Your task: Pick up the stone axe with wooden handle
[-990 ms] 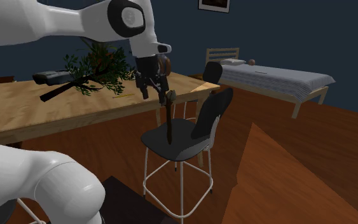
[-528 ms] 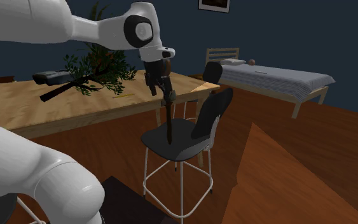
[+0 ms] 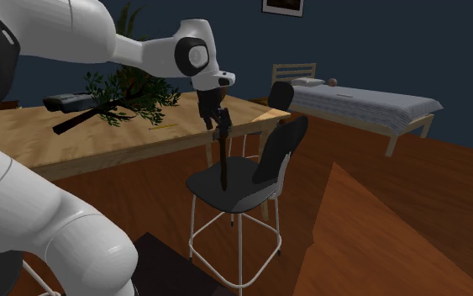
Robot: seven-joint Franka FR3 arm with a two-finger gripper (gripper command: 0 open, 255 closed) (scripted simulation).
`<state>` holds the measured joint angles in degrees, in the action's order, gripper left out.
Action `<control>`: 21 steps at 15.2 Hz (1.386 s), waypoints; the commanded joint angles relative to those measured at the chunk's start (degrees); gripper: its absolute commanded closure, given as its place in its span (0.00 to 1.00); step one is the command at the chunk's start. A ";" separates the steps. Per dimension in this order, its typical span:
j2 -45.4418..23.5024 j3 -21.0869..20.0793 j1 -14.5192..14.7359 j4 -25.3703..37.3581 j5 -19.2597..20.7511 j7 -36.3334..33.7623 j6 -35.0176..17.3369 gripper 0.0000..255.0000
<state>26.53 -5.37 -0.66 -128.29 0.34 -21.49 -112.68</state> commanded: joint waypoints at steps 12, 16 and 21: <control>0.05 -0.06 0.03 -2.09 -0.01 -0.10 -2.07 1.00; 0.05 0.00 0.00 0.18 -0.01 -0.01 0.20 1.00; -0.14 0.07 -0.05 4.20 0.01 0.11 4.01 1.00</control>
<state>26.50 -5.30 -0.69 -125.07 0.34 -21.40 -109.52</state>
